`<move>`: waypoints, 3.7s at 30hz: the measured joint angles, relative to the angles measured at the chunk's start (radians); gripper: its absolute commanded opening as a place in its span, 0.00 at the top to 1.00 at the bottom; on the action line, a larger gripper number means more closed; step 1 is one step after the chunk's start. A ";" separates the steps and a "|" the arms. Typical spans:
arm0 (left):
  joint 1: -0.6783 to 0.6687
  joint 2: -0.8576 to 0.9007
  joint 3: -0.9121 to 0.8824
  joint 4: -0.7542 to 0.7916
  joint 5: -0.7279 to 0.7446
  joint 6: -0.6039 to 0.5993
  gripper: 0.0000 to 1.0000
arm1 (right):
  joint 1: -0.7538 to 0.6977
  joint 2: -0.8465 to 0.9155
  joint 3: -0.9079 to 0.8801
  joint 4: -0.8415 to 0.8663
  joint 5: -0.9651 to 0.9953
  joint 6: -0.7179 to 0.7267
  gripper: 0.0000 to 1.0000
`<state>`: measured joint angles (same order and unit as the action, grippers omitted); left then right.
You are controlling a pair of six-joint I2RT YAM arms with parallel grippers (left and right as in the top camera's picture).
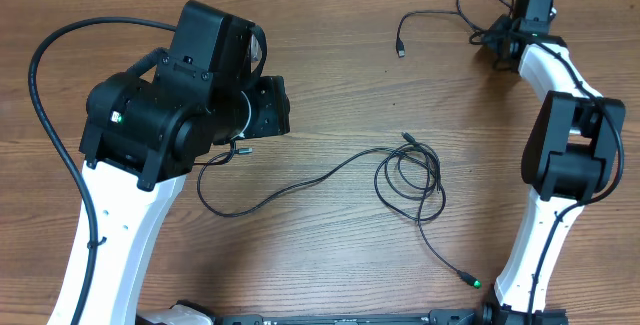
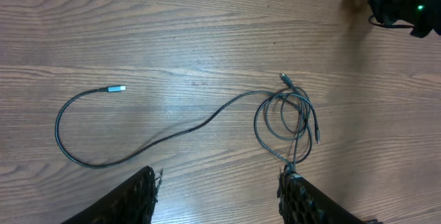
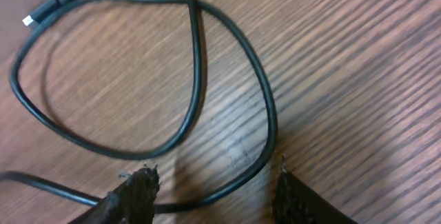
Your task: Untangle cables
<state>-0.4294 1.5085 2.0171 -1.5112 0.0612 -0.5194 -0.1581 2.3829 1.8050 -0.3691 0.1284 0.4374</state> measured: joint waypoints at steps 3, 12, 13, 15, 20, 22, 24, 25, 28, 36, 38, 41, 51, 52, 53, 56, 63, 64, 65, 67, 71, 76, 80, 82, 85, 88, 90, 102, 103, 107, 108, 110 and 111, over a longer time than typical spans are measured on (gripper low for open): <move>0.000 0.000 0.000 0.000 0.000 0.000 0.40 | 0.006 0.008 0.000 -0.006 0.019 -0.029 0.39; 0.000 0.000 0.000 0.000 0.000 0.000 0.40 | 0.008 0.018 0.000 -0.018 0.059 -0.097 0.52; 0.000 0.000 0.000 0.000 0.000 0.000 0.40 | 0.008 0.018 0.000 -0.027 0.073 -0.100 0.57; 0.000 0.000 0.000 0.000 0.000 0.000 0.39 | 0.008 0.018 0.003 -0.053 0.109 -0.103 0.63; 0.000 0.000 0.000 0.001 0.000 0.000 0.39 | 0.003 0.018 0.029 -0.129 0.183 -0.121 0.82; 0.000 0.000 0.000 0.004 0.000 0.000 0.39 | -0.003 0.018 0.042 -0.167 0.200 -0.134 0.92; 0.000 0.000 0.000 0.008 0.000 0.000 0.39 | -0.016 0.018 0.064 -0.222 0.212 -0.138 0.96; 0.000 0.000 0.000 0.009 0.000 0.000 0.39 | -0.023 0.018 0.073 -0.246 0.216 -0.139 0.96; 0.000 0.000 0.000 0.009 0.000 0.000 0.39 | -0.045 0.018 0.112 -0.318 0.227 -0.144 0.96; 0.000 0.000 0.000 0.009 0.000 0.000 0.39 | -0.085 0.011 0.178 -0.459 0.238 -0.061 0.96; 0.000 0.000 0.000 0.009 0.000 0.000 0.39 | -0.098 0.005 0.178 -0.462 0.230 -0.034 0.96; 0.000 0.000 0.000 0.010 0.000 0.000 0.40 | -0.117 -0.007 0.178 -0.426 0.147 -0.055 0.55; 0.000 0.000 0.000 0.016 0.003 0.000 0.40 | -0.081 -0.021 0.179 -0.388 -0.020 -0.139 0.36; 0.000 0.000 0.000 0.016 0.003 0.000 0.40 | -0.071 -0.021 0.178 -0.382 -0.012 -0.143 0.36; 0.000 0.000 0.000 0.016 0.003 0.000 0.40 | -0.065 -0.021 0.175 -0.375 -0.008 -0.144 0.36; 0.000 0.000 0.000 0.016 0.003 0.000 0.40 | -0.054 -0.022 0.143 -0.335 0.004 -0.149 0.36; 0.000 0.000 0.000 0.016 0.003 0.000 0.40 | -0.063 -0.022 0.067 -0.298 0.019 -0.150 0.37; 0.000 0.000 0.000 0.016 0.003 0.000 0.39 | -0.063 -0.022 0.066 -0.298 0.019 -0.150 0.37; 0.000 0.000 0.000 0.016 0.003 0.000 0.40 | -0.063 -0.022 0.066 -0.297 0.020 -0.151 0.38; 0.000 0.000 0.000 0.016 0.003 0.000 0.40 | -0.064 -0.021 0.066 -0.295 0.022 -0.150 0.41; 0.000 0.000 0.000 0.016 0.003 0.000 0.40 | -0.064 -0.016 0.066 -0.293 0.032 -0.156 0.58; 0.000 0.000 0.000 0.016 0.003 0.000 0.39 | -0.064 -0.016 0.066 -0.286 0.042 -0.150 0.49; 0.000 0.000 0.000 0.016 0.003 0.000 0.39 | -0.065 -0.016 0.066 -0.286 0.045 -0.157 0.43; 0.000 0.000 0.000 0.016 0.003 0.000 0.40 | -0.065 -0.016 0.066 -0.291 0.045 -0.164 0.43; 0.000 0.000 0.000 0.016 0.003 0.000 0.39 | -0.065 -0.016 0.066 -0.302 0.045 -0.172 0.42; 0.000 0.000 0.000 0.016 0.003 0.000 0.40 | -0.066 -0.016 0.066 -0.313 0.045 -0.187 0.40; 0.000 0.000 0.000 0.016 0.003 0.000 0.39 | -0.066 -0.016 0.066 -0.322 0.045 -0.199 0.39; 0.000 0.000 0.000 0.016 0.003 0.000 0.38 | -0.066 -0.016 0.066 -0.365 0.045 -0.232 0.65; 0.000 0.000 0.000 0.016 0.003 0.000 0.38 | -0.066 -0.016 0.066 -0.369 0.044 -0.233 0.69; 0.000 0.000 0.000 0.016 0.003 0.000 0.38 | -0.067 -0.016 0.066 -0.377 0.048 -0.221 0.72; 0.000 0.000 0.000 0.016 0.003 0.000 0.38 | -0.068 -0.016 0.066 -0.377 0.048 -0.220 0.75; 0.000 0.000 0.000 0.016 0.003 0.000 0.37 | -0.069 -0.016 0.066 -0.382 0.048 -0.214 0.72; 0.000 0.000 0.000 0.016 0.003 0.000 0.37 | -0.071 -0.016 0.066 -0.386 0.048 -0.210 0.59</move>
<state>-0.4294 1.5085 2.0167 -1.4952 0.0647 -0.5194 -0.2291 2.3669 1.8709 -0.7555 0.1761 0.2272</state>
